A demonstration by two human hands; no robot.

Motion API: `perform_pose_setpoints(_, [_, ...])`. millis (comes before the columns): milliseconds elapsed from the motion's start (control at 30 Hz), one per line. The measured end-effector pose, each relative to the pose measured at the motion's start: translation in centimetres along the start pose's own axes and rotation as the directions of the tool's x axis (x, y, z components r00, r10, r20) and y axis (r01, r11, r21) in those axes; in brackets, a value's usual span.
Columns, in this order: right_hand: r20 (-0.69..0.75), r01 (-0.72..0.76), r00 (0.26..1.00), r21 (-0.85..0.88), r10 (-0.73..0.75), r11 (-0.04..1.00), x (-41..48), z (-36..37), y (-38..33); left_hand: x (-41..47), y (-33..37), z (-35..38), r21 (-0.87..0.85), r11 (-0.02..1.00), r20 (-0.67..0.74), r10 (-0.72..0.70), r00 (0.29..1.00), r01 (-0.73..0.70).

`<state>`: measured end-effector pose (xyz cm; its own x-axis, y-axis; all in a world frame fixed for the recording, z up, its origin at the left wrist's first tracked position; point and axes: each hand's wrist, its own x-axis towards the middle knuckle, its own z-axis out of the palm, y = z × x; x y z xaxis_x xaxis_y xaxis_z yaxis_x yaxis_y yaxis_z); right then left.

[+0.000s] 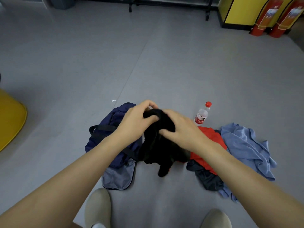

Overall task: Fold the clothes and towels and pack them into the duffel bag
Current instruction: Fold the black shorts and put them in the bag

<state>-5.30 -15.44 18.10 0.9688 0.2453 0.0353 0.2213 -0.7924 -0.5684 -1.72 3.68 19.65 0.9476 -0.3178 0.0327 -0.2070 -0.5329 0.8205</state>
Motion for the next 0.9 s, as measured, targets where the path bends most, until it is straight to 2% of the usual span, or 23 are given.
perform_pose_setpoints(67, [-0.033, 0.038, 0.999, 0.045, -0.037, 0.998, 0.1, 0.6, -1.2, -0.3, 0.9, 0.3, -0.019, 1.0, 0.039, 0.017, 0.999, -0.017])
perform_pose_setpoints(167, [-0.163, 0.029, 0.987, 0.087, -0.014, 0.996, 0.4, 0.6, -1.6, -0.3, 1.3, 0.1, -0.093, 0.995, 0.043, 0.024, 0.999, -0.02])
perform_pose_setpoints(267, [-0.217, 0.027, 0.976, 0.058, -0.014, 0.998, 0.1, 0.5, -1.5, -0.9, 0.9, 0.2, -0.191, 0.981, 0.056, -0.002, 0.998, 0.013])
perform_pose_setpoints(333, [-0.247, 0.001, 0.969, 0.102, 0.025, 0.995, -0.1, 0.8, -1.6, -1.2, 0.2, 0.5, -0.214, 0.976, 0.069, -0.017, 0.997, 0.031])
perform_pose_setpoints(500, [-0.311, -0.063, 0.93, 0.393, 0.197, 0.917, 0.3, 0.3, -1.6, -1.4, -2.0, 1.0, -0.06, 0.995, 0.122, -0.071, 0.99, 0.079])
perform_pose_setpoints(633, [-0.255, -0.045, 0.95, 0.454, 0.179, 0.89, 0.5, -0.5, -1.1, -1.4, -2.2, 1.2, 0.119, 0.993, 0.085, -0.022, 0.996, 0.011])
perform_pose_setpoints(700, [-0.194, -0.053, 0.97, 0.421, 0.147, 0.906, 0.7, -1.0, -0.6, -1.1, -2.0, 0.8, 0.157, 0.987, 0.1, 0.007, 0.995, -0.023])
perform_pose_setpoints(767, [-0.112, -0.059, 0.989, 0.319, 0.099, 0.946, 0.7, -1.8, -0.5, -0.9, -1.9, 0.5, 0.229, 0.97, 0.152, 0.044, 0.987, -0.078])
perform_pose_setpoints(833, [-0.008, -0.04, 0.999, 0.13, 0.042, 0.991, 0.6, -2.4, -0.8, -0.6, -2.0, 0.3, 0.289, 0.949, 0.188, 0.075, 0.979, -0.128])
perform_pose_setpoints(900, [0.036, 0.021, 0.999, -0.102, -0.018, 0.995, 0.5, -2.8, -1.1, -0.5, -1.9, 0.0, 0.318, 0.934, 0.203, 0.102, 0.974, -0.164])
